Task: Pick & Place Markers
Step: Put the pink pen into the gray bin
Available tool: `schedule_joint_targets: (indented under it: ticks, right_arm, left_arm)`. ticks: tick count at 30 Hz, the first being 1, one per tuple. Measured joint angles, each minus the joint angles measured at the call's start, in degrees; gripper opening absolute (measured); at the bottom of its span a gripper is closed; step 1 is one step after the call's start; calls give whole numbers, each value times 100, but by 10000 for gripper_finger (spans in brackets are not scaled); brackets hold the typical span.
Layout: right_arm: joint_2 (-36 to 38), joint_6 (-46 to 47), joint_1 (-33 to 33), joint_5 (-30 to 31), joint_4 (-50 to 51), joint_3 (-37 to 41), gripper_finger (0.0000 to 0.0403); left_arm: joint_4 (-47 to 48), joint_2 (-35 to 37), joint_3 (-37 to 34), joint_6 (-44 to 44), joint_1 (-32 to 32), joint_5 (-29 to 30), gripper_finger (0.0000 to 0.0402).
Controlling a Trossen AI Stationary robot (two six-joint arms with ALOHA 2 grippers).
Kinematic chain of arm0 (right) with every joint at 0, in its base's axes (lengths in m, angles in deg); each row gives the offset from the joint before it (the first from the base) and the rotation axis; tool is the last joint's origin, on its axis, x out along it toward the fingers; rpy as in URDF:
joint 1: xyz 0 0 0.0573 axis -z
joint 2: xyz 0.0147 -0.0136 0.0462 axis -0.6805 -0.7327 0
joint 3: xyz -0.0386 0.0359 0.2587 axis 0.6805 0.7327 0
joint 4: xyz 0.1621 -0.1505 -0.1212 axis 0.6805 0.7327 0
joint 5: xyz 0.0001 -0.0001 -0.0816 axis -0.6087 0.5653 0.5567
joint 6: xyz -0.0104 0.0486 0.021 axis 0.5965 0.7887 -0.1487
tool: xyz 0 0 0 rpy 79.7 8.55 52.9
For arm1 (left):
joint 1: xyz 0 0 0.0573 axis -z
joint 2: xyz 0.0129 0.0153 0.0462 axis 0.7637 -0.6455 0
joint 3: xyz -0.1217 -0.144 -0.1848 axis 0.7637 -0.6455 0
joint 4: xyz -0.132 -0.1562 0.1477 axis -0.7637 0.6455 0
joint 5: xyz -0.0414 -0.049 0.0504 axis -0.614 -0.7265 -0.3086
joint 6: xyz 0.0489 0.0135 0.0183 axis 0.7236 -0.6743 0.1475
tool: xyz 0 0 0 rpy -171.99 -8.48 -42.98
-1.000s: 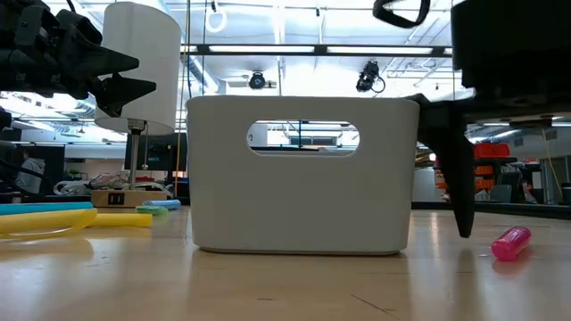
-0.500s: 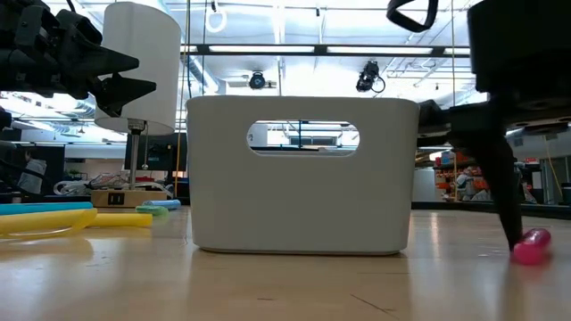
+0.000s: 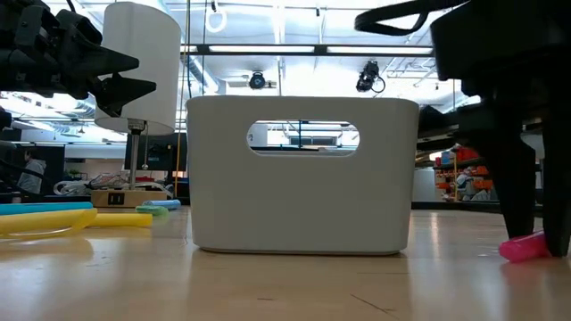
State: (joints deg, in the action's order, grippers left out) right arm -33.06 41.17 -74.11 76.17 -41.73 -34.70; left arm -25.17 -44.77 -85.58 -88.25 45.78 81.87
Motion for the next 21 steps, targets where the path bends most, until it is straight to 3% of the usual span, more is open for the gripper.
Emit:
schedule_joint_targets:
  ticks: [10, 21]
  right_arm:
    - [654, 1424, -52, -257, 293, -95, 29]
    - [1368, 4350, 75, -303, 297, -274, 29]
  left_arm:
    - [0, 0, -1, 1, 2, 0, 288]
    - [0, 2, -1, 1, 2, 0, 288]
